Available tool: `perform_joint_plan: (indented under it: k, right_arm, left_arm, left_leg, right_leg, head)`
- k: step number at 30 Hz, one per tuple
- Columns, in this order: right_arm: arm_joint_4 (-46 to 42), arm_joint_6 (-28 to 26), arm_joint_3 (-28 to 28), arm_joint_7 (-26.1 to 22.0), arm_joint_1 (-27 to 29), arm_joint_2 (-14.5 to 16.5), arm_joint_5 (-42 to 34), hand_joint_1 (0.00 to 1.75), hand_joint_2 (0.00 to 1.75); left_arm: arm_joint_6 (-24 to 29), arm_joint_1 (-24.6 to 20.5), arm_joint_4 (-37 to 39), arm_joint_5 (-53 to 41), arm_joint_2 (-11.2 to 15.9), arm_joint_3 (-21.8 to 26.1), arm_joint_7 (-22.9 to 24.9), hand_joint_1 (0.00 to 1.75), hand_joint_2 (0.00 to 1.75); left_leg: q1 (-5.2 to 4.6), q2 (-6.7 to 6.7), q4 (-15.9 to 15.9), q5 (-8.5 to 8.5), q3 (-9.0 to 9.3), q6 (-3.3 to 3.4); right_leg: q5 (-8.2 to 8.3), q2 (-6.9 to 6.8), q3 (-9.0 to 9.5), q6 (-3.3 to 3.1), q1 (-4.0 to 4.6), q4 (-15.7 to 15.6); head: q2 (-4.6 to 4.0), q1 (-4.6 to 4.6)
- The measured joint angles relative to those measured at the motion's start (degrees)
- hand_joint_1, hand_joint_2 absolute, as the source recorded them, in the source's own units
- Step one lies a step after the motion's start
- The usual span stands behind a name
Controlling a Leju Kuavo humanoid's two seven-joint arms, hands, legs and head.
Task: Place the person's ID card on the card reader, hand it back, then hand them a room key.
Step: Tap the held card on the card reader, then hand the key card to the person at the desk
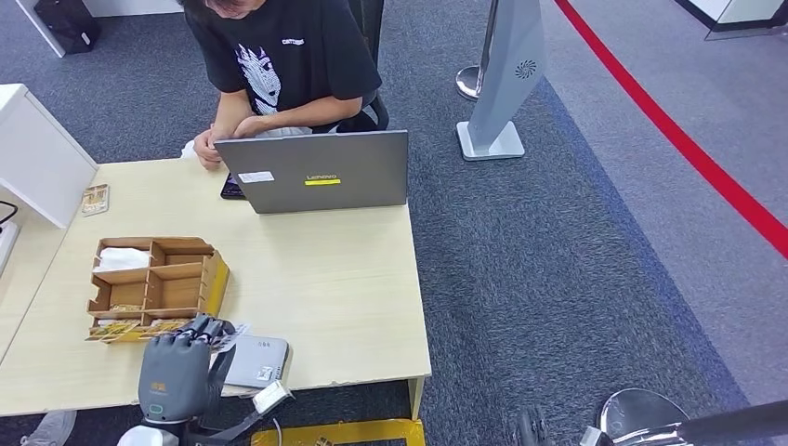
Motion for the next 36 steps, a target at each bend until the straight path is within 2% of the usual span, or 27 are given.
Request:
perform_joint_plan:
  k: [4,10,15,17,24,36]
  right_arm:
    - [-0.67,4.26,-1.31,-0.83,-2.62,0.0,-5.74,0.0,1.75]
    - [-0.39,10.21,-3.36,1.63,-2.6,0.0,-12.39,0.0,1.75]
    - [-0.51,2.88,-2.28,-1.79,-1.73,0.0,-8.16,0.0,1.75]
    - [-0.51,1.78,-1.57,-2.09,-1.71,0.0,-7.59,0.0,1.75]
    - [-0.57,1.33,-0.12,-1.65,-1.79,0.0,-7.89,0.0,1.75]
    - [-0.58,3.77,-0.33,-0.81,-1.31,0.0,-10.84,0.0,1.75]
  left_arm:
    - [-1.35,-2.15,1.86,-0.4,-1.19,0.29,-0.51,1.75,1.75]
    - [-3.16,-1.44,1.96,-1.56,-1.13,0.29,1.19,1.75,1.75]
    - [-3.11,-0.72,1.96,-1.92,-0.72,0.29,1.4,1.75,1.75]
    - [-3.28,-0.78,2.0,-2.39,-0.7,0.29,1.4,1.75,1.75]
    - [-3.5,-1.46,3.2,-2.19,-1.04,0.23,1.26,1.75,1.75]
    - [-4.03,-0.05,6.56,0.96,-1.93,0.18,1.08,1.75,1.75]
  left_leg:
    - [0.0,0.0,0.02,0.04,0.02,-0.03]
    - [0.0,-0.02,0.01,0.02,0.0,-0.04]
    - [0.01,-0.01,0.0,-0.02,-0.01,-0.01]
    - [0.01,-0.01,0.0,-0.02,0.0,-0.01]
    - [-0.01,0.0,0.01,-0.01,0.0,0.01]
    - [-0.01,-0.01,0.01,-0.03,-0.01,0.01]
  right_leg:
    - [0.05,0.01,0.01,0.0,0.0,0.0]
    - [-0.01,0.0,0.0,0.0,0.0,0.0]
    - [-0.06,0.0,-0.02,0.0,0.0,0.0]
    - [-0.05,0.0,-0.02,0.0,0.0,0.0]
    - [-0.03,0.01,0.0,0.01,0.0,0.0]
    - [-0.05,0.0,-0.02,0.0,0.0,0.0]
  head:
    - [0.0,0.01]
    - [0.0,-0.01]
    - [0.0,0.01]
    - [0.0,0.01]
    - [0.0,0.01]
    - [0.0,0.01]
